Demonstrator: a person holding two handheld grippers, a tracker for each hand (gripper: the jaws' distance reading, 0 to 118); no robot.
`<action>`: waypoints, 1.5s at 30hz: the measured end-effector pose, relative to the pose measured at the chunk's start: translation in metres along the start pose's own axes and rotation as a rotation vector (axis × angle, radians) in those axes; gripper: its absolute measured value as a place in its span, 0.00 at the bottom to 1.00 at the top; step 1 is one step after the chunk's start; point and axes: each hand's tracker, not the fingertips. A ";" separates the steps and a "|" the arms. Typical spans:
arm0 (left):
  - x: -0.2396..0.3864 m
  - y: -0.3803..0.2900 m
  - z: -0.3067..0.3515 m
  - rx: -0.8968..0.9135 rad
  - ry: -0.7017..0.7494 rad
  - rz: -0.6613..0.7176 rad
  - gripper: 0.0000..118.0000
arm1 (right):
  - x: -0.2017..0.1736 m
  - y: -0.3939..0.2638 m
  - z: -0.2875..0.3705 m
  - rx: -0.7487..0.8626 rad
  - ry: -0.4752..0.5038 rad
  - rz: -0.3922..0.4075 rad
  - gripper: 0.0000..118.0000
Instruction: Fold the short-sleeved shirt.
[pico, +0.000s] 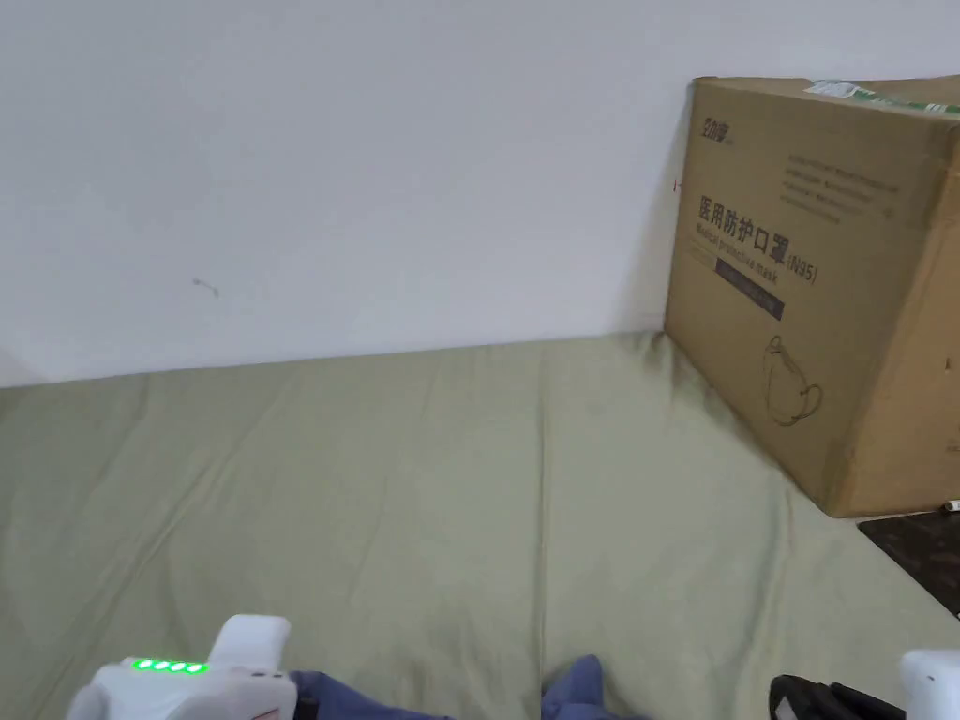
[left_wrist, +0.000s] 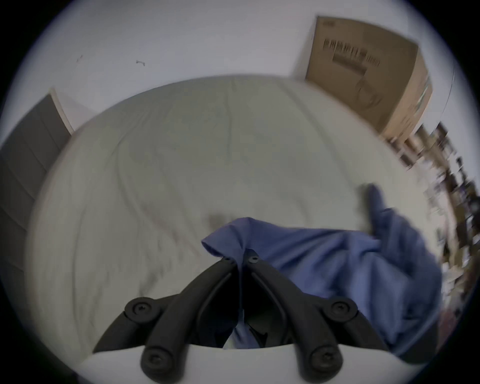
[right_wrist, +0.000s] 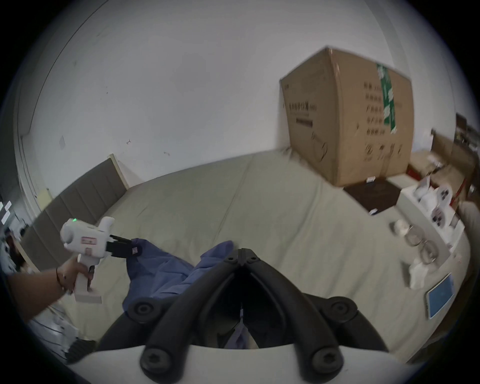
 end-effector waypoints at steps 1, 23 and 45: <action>0.002 -0.007 0.013 0.033 -0.013 0.013 0.01 | 0.005 0.005 -0.008 -0.032 0.008 -0.007 0.00; -0.002 -0.034 0.119 0.101 0.014 0.062 0.01 | 0.003 0.041 -0.101 -0.501 0.083 -0.124 0.01; -0.025 0.105 0.347 0.598 0.171 0.087 0.01 | -0.010 0.293 0.106 0.054 0.003 0.061 0.01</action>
